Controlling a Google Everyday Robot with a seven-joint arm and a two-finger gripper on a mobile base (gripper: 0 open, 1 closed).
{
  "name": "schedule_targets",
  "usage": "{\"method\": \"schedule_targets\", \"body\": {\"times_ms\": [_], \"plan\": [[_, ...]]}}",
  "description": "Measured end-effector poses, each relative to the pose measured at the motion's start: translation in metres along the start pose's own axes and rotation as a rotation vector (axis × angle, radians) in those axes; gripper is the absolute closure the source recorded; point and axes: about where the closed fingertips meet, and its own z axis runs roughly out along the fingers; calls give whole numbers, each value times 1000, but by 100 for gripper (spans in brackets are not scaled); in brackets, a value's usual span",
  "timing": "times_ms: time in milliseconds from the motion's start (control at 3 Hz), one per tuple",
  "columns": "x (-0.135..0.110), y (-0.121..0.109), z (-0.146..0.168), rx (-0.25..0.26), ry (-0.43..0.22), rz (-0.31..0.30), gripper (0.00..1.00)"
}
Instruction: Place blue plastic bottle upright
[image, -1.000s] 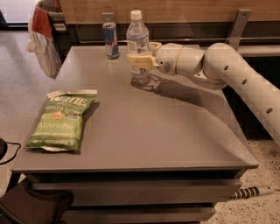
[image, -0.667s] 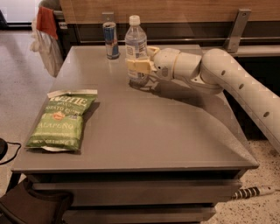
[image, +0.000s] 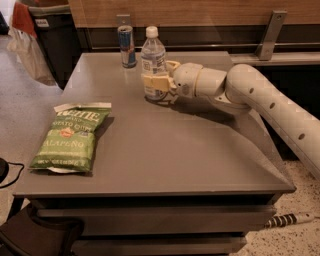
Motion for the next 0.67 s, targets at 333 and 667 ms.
{"method": "schedule_targets", "body": {"times_ms": [333, 667], "plan": [[10, 6, -4, 17, -6, 12, 100], [9, 6, -4, 17, -6, 12, 97]]}}
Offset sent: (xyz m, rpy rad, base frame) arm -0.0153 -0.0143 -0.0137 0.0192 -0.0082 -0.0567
